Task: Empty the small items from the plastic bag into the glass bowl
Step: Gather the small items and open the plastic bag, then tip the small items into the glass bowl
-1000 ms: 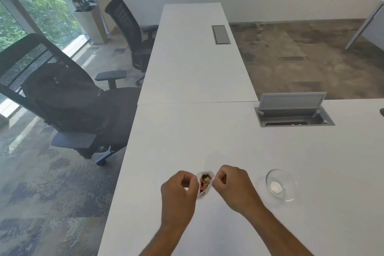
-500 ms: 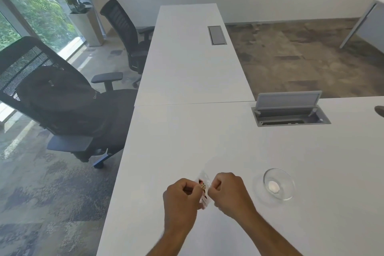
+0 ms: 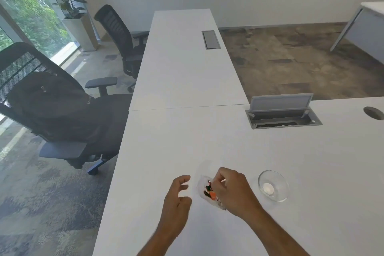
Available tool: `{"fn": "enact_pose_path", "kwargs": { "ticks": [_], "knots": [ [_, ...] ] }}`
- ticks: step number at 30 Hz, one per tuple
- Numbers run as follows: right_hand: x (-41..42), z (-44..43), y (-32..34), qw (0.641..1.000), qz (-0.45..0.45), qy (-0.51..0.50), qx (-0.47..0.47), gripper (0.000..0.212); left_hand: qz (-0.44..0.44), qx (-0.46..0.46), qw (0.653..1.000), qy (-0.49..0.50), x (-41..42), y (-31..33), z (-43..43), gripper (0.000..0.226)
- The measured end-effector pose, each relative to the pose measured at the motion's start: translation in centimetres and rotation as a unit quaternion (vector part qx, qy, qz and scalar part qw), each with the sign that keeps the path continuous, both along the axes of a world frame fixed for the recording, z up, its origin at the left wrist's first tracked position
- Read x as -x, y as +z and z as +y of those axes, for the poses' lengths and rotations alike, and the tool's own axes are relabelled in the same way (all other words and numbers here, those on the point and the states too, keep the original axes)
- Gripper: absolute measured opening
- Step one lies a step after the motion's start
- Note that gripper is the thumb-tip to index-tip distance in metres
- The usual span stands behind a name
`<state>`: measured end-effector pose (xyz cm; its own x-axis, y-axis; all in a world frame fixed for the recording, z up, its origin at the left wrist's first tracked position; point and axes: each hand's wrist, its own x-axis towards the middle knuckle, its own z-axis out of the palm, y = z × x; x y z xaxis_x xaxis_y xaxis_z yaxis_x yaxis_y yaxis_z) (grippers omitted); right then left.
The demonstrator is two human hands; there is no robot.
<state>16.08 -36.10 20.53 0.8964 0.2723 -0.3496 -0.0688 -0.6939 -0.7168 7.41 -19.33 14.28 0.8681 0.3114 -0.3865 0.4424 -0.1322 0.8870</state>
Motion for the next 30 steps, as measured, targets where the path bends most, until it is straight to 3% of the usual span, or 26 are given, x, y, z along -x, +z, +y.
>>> {"fn": "enact_pose_path", "kwargs": {
  "ticks": [3,4,6,8,11,16,18,22,25,30],
  "knots": [
    [-0.7,-0.9,1.5,0.999,0.02,0.023,-0.027,0.018,-0.012,-0.019,0.99,-0.142,-0.6,-1.5,0.5,0.094],
    [-0.9,-1.2,2.1,0.998,0.036,0.03,-0.049,0.019,-0.02,-0.013,0.985,-0.173,-1.1,-1.4,0.6,0.095],
    [-1.2,-1.9,3.2,0.991,0.082,0.028,-0.105,0.019,-0.041,-0.001,0.976,-0.213,-2.1,-0.9,0.5,0.076],
    [-1.5,-2.6,3.9,0.985,0.1,0.019,-0.137,0.015,-0.046,0.046,0.976,-0.207,-2.8,0.0,0.3,0.052],
    [-2.1,-3.6,3.9,0.971,0.122,-0.008,-0.207,0.023,-0.042,0.137,0.975,-0.172,-3.0,0.6,-0.1,0.036],
    [-1.2,-5.5,0.1,0.893,0.177,-0.116,-0.397,0.075,-0.053,0.171,0.977,-0.115,-3.4,1.3,-1.7,0.029],
    [0.0,-6.3,-2.1,0.899,0.161,-0.123,-0.389,0.083,-0.052,0.165,0.981,-0.083,-3.7,0.9,-2.3,0.025],
    [1.6,-7.4,-6.4,0.917,0.131,-0.179,-0.331,0.056,-0.033,0.145,0.984,-0.099,-4.0,-0.4,-4.3,0.016],
    [1.9,-8.4,-7.8,0.898,0.13,-0.23,-0.351,0.047,-0.018,0.166,0.979,-0.114,-4.3,-1.4,-6.1,0.013],
    [2.1,-10.4,-9.3,0.863,0.159,-0.297,-0.376,0.033,-0.01,0.347,0.932,-0.101,-4.9,-2.9,-9.0,0.031]
  ]
}}
